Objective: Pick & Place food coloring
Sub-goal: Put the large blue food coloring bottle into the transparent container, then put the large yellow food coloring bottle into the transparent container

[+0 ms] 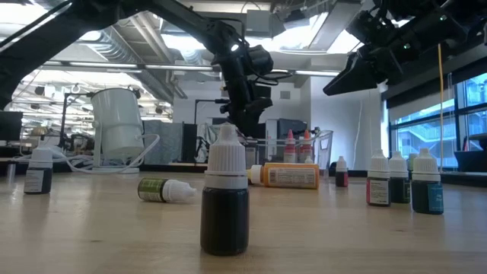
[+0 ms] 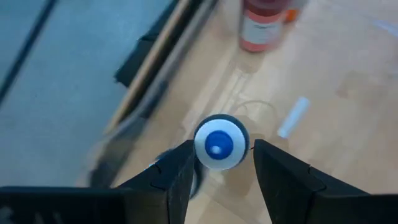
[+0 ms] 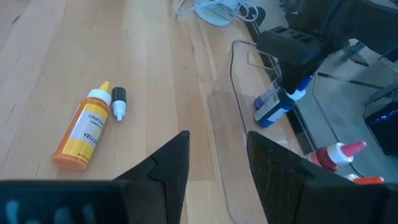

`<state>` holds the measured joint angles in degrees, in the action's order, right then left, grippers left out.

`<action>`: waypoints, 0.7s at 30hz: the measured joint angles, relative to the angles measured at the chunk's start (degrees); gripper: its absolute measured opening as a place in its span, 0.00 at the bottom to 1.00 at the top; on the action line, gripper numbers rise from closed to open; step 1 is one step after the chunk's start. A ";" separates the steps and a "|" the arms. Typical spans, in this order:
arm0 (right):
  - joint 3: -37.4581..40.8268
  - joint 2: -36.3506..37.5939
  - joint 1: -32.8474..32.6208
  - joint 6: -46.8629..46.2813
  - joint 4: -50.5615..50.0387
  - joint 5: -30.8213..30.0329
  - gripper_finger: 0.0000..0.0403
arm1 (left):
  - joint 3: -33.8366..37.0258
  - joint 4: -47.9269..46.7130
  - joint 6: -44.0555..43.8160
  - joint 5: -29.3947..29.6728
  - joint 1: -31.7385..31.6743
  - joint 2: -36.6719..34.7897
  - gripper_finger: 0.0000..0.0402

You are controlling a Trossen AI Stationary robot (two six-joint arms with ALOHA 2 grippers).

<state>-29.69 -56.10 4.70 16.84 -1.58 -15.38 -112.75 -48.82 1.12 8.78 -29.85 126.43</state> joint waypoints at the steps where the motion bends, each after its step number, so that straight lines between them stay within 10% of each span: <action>1: 0.00 0.00 0.00 -0.01 0.00 0.00 0.40 | 0.00 0.40 0.59 1.35 0.00 0.00 0.41; 21: 0.00 0.00 -0.01 -0.04 0.00 0.00 0.40 | 0.00 5.34 2.69 3.67 -0.16 -0.03 0.41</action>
<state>-29.69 -56.10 4.69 16.80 -1.58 -15.38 -112.75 -43.48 3.81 12.46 -30.00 126.40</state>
